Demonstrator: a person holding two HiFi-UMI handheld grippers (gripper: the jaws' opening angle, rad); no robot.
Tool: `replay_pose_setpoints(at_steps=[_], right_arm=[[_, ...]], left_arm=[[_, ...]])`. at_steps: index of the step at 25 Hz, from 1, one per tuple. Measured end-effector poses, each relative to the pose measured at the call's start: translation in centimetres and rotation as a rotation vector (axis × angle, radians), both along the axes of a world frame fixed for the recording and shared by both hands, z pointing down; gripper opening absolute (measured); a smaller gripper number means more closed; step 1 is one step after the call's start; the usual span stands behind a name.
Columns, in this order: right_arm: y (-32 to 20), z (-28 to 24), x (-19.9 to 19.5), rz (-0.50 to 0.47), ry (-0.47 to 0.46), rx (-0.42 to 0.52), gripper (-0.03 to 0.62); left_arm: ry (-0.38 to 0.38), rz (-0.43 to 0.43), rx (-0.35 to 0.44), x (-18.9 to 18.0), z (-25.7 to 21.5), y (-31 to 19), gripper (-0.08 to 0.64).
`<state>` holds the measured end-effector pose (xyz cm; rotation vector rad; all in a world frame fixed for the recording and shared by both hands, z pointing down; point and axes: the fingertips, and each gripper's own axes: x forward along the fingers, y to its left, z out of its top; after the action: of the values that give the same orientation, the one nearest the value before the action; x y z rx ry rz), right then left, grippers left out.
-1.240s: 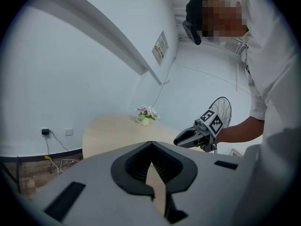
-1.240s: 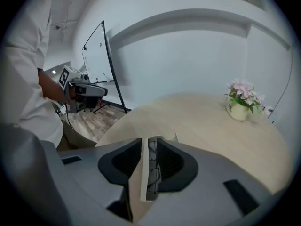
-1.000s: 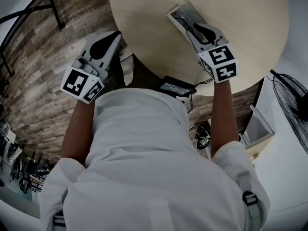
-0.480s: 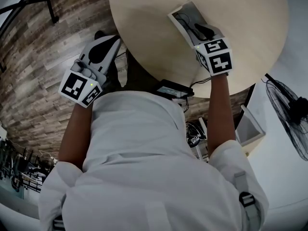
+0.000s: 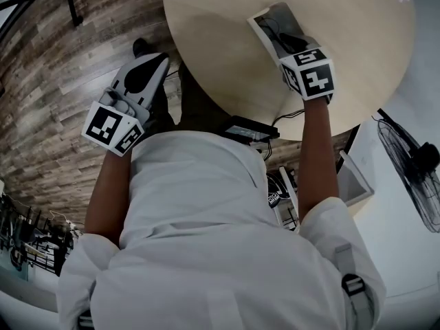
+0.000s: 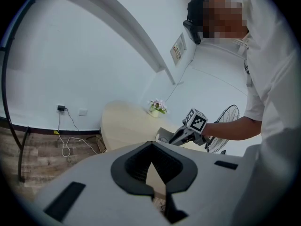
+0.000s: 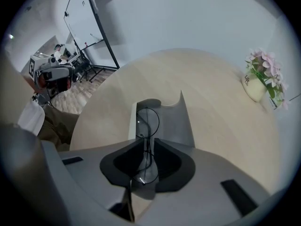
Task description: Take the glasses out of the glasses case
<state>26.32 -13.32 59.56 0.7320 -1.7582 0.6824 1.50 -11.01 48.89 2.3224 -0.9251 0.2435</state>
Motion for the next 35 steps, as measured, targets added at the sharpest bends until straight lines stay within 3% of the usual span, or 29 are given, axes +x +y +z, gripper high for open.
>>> replay_pose_setpoints(at_steps=[11,15,22,28,31,35], right_arm=[[0.0,1.2,0.0,0.016,-0.033,-0.121,0.049],[0.0,1.1,-0.3,-0.005,-0.029,-0.087,0.043],[-0.1,-1.4,1.3,0.086,0.010,0.113,0.032],[-1.0,-7.1,2.3,0.186,-0.013,0.327,0.032],[-1.4,-11.5,1.2,0.250,-0.065,0.458,0.032],[-1.2,-19.9,-1.2,0.353,-0.212,0.694,0.032]], left_arm=[[0.035,0.006,0.020,0.1,-0.4,0.7,0.012],[0.037,0.011,0.027,-0.3,-0.7,0.8,0.012],[0.040,0.062,0.086,-0.1,-2.7,0.6,0.012],[0.045,0.124,0.167,0.5,-5.6,-1.2,0.012],[0.055,0.168,0.220,0.3,-7.7,-2.4,0.012],[0.088,0.269,0.333,0.6,-12.1,-3.8,0.012]])
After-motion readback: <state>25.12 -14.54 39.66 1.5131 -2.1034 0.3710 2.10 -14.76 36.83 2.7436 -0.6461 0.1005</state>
